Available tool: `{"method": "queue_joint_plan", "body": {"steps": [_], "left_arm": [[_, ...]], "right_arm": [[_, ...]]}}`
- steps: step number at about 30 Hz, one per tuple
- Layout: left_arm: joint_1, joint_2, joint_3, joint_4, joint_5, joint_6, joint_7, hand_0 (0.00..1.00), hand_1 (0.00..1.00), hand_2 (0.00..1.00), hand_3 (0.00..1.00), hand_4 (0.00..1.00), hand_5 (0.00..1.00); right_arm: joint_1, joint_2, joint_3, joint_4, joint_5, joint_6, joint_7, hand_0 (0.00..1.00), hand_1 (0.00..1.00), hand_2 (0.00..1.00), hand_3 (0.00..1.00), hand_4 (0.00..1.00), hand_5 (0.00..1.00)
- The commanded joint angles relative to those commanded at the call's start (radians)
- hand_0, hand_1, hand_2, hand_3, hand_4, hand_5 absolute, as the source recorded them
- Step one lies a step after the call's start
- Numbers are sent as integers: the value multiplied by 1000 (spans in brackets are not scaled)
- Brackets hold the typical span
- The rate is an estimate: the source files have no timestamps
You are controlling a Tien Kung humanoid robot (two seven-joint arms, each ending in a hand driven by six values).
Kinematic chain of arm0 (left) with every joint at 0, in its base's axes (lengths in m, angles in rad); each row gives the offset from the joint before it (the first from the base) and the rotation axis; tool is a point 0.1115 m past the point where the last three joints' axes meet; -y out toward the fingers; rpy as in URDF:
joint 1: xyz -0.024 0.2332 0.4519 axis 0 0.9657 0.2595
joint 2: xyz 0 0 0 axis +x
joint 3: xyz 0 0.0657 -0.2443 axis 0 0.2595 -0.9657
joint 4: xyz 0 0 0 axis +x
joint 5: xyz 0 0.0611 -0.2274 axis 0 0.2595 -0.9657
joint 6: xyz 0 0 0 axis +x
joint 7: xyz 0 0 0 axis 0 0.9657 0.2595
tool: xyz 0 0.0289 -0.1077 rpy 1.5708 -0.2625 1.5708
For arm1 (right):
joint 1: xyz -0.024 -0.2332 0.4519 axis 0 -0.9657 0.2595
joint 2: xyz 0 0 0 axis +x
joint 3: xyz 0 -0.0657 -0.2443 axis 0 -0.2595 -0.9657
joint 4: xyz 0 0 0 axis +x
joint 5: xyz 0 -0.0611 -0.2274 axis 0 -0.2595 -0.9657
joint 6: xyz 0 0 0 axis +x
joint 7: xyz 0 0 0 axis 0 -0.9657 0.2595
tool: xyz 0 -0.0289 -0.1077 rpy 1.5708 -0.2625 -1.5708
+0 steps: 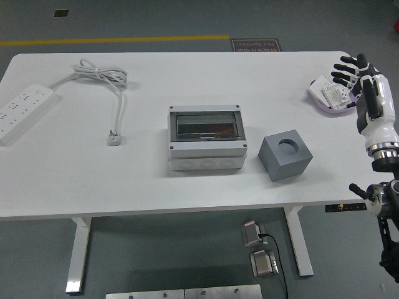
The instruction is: Fetch the battery,place it into the box,close the lid of the box
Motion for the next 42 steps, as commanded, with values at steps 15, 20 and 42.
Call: {"method": "queue_joint_plan", "body": {"steps": [15, 20, 42], "left_arm": [[-2, -2, 63, 0, -7, -3, -88, 608, 633, 606, 629, 763, 139], [-5, 1, 73, 0, -14, -2, -93, 608, 633, 605, 629, 763, 137], [-26, 4, 6, 0, 86, 81, -147, 595, 600, 582, 615, 729, 83]], "right_arm": [[-26, -13, 40, 7, 1, 1, -1, 707, 629, 650, 658, 826, 846], [-25, -17, 53, 9, 0, 2, -2, 707, 628, 650, 658, 819, 838], [-36, -9, 77, 6, -6, 0, -1, 707, 628, 649, 656, 813, 828]]}}
